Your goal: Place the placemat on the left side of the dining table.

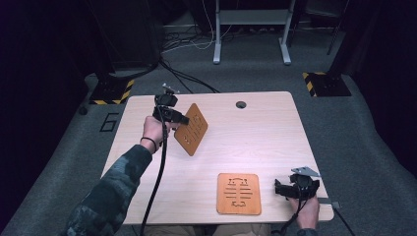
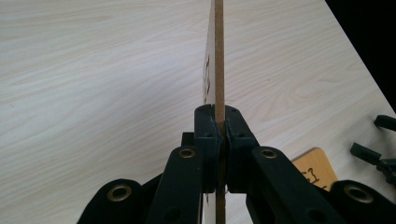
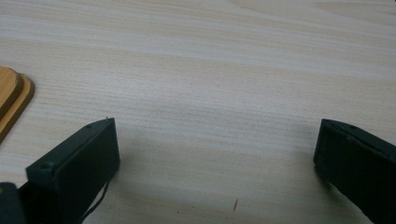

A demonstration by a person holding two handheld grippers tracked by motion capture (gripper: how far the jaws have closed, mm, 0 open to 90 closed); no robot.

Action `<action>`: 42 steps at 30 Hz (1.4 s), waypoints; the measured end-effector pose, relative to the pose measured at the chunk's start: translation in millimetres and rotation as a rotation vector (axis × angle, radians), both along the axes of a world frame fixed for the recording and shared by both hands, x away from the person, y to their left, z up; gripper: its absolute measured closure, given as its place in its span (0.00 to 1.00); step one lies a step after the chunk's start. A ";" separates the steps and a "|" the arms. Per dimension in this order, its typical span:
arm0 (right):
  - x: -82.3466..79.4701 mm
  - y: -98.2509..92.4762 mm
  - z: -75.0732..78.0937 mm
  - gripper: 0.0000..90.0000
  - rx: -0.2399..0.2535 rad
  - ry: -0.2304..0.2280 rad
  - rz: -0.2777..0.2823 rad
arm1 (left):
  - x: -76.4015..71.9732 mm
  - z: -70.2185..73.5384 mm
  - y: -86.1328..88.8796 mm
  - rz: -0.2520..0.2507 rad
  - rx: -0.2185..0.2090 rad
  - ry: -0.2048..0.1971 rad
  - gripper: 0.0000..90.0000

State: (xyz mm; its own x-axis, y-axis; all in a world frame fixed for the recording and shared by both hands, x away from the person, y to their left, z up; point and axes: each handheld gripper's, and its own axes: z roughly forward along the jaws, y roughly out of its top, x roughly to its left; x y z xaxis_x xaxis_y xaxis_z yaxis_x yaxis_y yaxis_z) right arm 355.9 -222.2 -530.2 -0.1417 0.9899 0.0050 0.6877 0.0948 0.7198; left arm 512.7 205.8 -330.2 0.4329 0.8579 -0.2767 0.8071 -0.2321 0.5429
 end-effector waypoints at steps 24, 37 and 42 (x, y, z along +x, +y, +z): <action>0.2 -0.3 -0.1 0.00 0.003 -0.001 -0.015 | 5.0 -6.7 67.2 0.153 0.006 0.021 0.96; 0.1 -0.4 -0.1 0.00 0.001 -0.002 -0.023 | 4.8 -15.7 101.1 0.244 0.012 0.028 0.96; 0.1 -0.4 -0.1 0.00 0.001 -0.002 -0.025 | 3.8 -21.1 109.7 0.271 0.022 0.036 0.96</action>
State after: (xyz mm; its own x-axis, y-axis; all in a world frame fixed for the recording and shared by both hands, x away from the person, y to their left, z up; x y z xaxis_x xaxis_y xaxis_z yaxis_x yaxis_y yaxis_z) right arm 356.0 -222.6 -530.4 -0.1171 0.9931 0.0055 0.6881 0.0772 0.7215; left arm 516.5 315.5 -351.3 0.1772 0.9471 -0.2676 0.8600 -0.0168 0.5101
